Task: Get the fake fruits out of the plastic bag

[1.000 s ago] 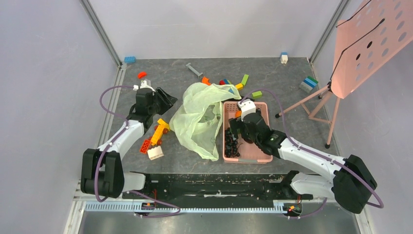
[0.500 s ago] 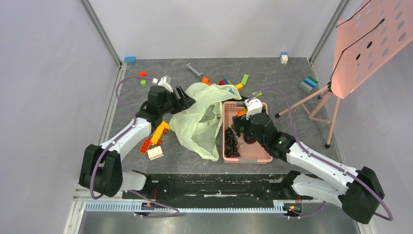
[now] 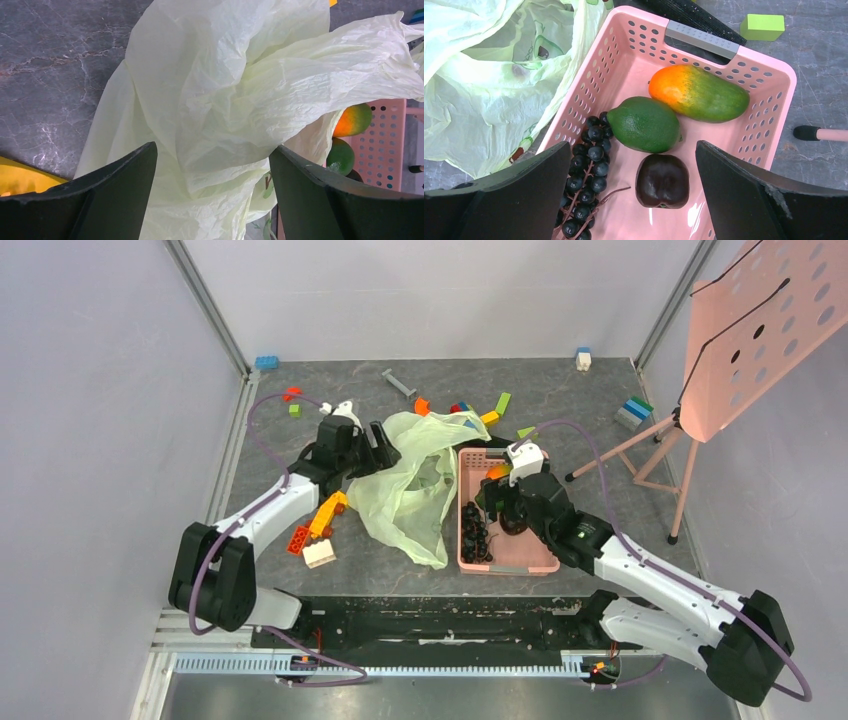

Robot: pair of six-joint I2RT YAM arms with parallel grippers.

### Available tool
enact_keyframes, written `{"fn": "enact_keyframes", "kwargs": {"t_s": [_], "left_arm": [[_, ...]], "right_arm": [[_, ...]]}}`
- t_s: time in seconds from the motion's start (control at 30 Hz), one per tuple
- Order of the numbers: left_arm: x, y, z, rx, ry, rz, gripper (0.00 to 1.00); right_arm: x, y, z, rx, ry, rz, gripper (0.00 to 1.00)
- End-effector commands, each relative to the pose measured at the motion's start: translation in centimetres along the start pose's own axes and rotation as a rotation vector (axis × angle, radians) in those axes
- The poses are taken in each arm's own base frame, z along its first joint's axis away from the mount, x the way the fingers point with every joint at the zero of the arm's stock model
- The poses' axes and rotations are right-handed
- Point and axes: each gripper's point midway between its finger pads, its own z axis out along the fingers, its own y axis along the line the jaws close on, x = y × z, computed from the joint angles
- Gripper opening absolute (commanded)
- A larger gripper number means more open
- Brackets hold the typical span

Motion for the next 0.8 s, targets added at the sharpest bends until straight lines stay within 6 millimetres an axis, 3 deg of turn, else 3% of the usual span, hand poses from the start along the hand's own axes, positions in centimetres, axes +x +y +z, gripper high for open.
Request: {"fn": "enact_keyframes", "kwargs": {"t_s": [0.0,0.47,0.77], "left_arm": [[-0.6,-0.9,0.4,0.038,-0.013,0.022,0.84],[-2.0,-2.2,-1.2,0.084,-0.074,-0.013,0.42],[-4.0,-4.1,-3.5,0.138,-0.124,-0.012,0.20]], "right_arm": [[-1.6,0.2,-0.3,-0.013,-0.043,0.028,0.98],[-2.1,-0.1,-1.2,-0.015,-0.082,0.038,0.98],[-2.7,-0.4,-1.9,-0.011,-0.116,0.043,0.98]]}}
